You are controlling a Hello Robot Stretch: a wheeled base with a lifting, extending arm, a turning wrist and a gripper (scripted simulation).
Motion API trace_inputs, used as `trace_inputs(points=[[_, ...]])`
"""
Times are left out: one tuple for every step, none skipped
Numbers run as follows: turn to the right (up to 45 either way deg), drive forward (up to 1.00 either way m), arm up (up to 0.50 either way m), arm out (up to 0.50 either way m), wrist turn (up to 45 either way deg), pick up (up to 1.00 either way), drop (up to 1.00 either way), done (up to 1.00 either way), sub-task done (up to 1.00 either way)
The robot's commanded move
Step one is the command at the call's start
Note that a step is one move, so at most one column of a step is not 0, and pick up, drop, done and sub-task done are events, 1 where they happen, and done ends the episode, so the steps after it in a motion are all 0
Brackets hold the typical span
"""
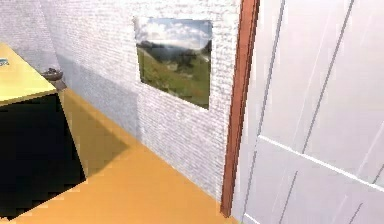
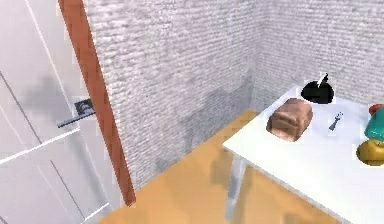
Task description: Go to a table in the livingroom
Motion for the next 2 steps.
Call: trace_inputs(points=[[0.0,0.20,0.00,0.00,0.0,0.00,0.00,0.00,0.00],[-45.0,0.00,0.00,0.00,0.0,0.00,0.00,0.00,0.00]])
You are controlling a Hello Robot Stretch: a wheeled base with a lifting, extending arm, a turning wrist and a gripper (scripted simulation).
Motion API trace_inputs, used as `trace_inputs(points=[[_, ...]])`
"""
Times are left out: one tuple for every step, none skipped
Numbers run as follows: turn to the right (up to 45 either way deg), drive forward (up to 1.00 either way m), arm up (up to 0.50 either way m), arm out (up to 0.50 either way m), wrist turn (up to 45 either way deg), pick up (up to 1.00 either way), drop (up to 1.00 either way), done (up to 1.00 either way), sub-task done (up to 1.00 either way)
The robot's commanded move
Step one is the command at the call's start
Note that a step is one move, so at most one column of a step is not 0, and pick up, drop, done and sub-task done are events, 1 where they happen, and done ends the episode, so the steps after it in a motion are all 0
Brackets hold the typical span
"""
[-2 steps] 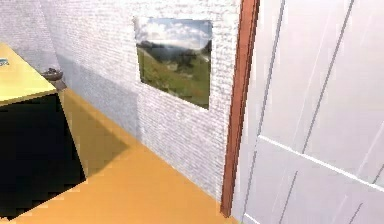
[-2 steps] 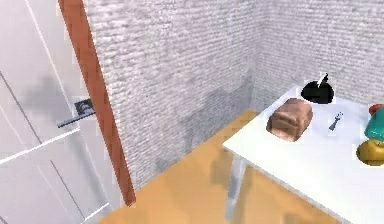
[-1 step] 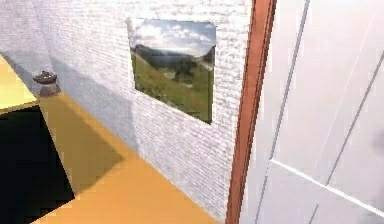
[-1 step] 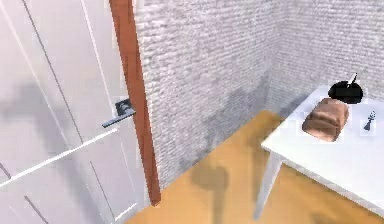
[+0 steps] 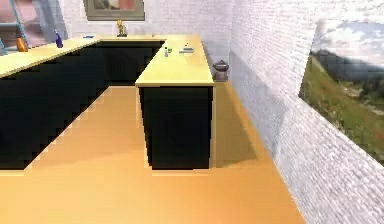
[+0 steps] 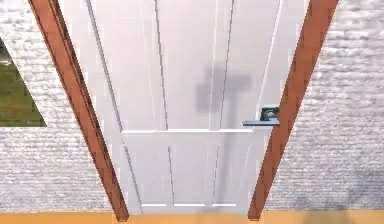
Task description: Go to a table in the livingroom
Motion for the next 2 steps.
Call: trace_inputs(points=[[-42.0,0.00,0.00,0.00,0.0,0.00,0.00,0.00,0.00],[0.0,0.20,0.00,0.00,0.0,0.00,0.00,0.00,0.00]])
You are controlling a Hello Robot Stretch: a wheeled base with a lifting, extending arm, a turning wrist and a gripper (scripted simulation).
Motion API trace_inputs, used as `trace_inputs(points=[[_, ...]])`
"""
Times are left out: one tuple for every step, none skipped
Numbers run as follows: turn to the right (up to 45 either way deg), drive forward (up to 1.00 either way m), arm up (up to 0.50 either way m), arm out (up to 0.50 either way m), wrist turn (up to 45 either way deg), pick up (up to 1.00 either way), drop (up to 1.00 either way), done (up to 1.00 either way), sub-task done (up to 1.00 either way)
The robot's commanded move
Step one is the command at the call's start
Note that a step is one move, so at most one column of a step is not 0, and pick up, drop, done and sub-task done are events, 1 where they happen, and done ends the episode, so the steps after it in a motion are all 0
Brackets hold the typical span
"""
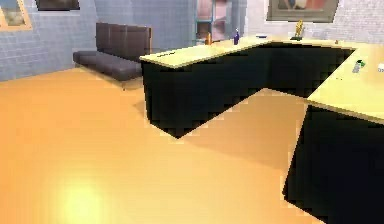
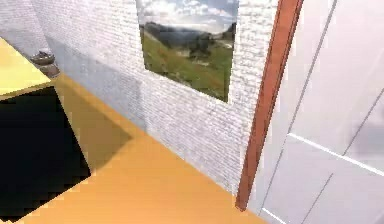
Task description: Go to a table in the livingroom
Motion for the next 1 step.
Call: trace_inputs(points=[[-45.0,0.00,0.00,0.00,0.0,0.00,0.00,0.00,0.00]])
